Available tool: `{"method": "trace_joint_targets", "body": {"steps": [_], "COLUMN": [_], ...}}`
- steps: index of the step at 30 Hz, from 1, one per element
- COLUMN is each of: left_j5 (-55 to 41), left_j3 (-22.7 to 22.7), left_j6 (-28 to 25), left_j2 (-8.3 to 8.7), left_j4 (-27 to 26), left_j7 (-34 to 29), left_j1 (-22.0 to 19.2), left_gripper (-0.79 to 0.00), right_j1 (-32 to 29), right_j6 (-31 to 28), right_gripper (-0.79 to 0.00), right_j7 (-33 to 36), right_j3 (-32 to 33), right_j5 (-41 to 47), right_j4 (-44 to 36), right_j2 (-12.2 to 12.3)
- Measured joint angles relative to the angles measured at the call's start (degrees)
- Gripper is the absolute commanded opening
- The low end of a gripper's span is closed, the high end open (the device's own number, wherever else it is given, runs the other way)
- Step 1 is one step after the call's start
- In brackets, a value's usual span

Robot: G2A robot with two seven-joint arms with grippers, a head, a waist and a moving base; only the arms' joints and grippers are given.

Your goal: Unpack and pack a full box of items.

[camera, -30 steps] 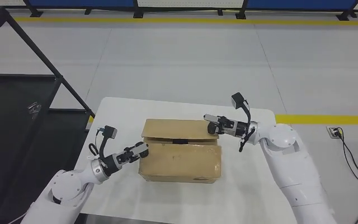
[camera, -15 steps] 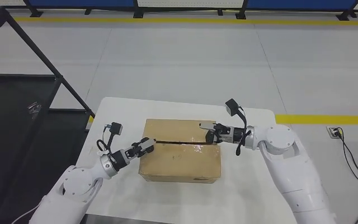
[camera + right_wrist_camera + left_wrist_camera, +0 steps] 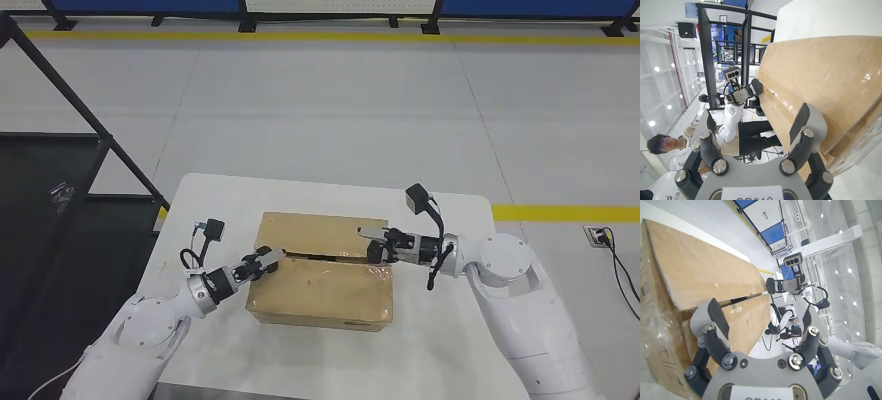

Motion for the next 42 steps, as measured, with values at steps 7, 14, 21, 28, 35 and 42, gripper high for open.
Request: {"method": "trace_joint_targets", "body": {"steps": [7, 14, 21, 28, 35, 42], "left_j5": [-0.69, -7.77, -22.01, -22.15, -15.19, 12.24], "left_j3": [-1.28, -9.53, -22.83, -24.70, -23.16, -16.62], "left_j6": [-1.25, -6.14, -12.66, -13.28, -14.24, -13.89], "left_j2": [-0.30, 0.43, 1.50, 1.73, 1.17, -0.87], "left_j4": [-0.48, -0.34, -0.10, -0.40, 1.11, 2.87], "left_j7": [1.96, 5.55, 4.68, 2.81, 7.98, 29.15], "left_j1": [0.81, 6.36, 17.10, 18.42, 19.92, 22.12], "left_gripper": [0.000, 0.000, 0.000, 0.000, 0.000, 0.000], "right_j1": [-0.60, -0.51, -0.43, -0.43, -0.77, -1.56], "right_j6": [-0.25, -5.00, -6.58, -6.57, -6.69, -6.36], "right_gripper": [0.000, 0.000, 0.000, 0.000, 0.000, 0.000], "right_j7": [-1.56, -1.62, -1.37, -1.38, -1.85, -3.23], "right_j3": [-1.15, -0.91, -0.93, -0.93, -1.04, -1.65], "right_j5": [-1.30, 2.59, 2.98, 2.98, 2.89, 2.68], "right_j4": [0.89, 4.46, 5.14, 5.14, 4.74, 3.38], "right_j2": [0.26, 0.32, 0.37, 0.37, 0.37, 0.59]}}
